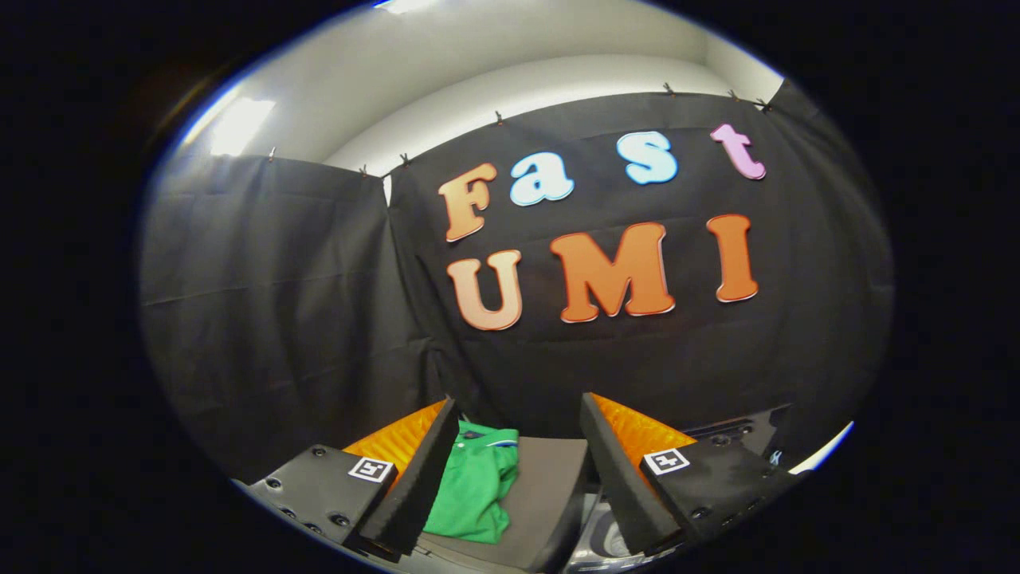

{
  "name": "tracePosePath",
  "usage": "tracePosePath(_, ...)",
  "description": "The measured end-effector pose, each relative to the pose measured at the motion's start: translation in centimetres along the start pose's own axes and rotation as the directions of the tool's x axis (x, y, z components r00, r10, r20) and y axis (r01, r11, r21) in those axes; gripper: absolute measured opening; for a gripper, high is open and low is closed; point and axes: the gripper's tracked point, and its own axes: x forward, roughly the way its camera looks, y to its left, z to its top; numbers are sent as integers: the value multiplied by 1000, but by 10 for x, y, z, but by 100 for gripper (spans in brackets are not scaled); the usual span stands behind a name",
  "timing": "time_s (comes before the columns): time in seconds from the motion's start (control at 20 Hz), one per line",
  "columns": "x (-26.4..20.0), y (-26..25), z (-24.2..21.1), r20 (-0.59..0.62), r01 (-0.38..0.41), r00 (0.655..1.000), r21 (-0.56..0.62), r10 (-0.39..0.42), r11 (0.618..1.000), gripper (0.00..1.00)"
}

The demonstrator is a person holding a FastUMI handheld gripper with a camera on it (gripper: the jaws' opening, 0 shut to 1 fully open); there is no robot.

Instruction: Put the clothes into the washing machine and then close the washing machine lid.

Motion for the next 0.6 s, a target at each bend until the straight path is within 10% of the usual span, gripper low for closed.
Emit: tracePosePath(0.6, 78, 95, -94, -253, -146, 958, -13, 137, 989, 99)
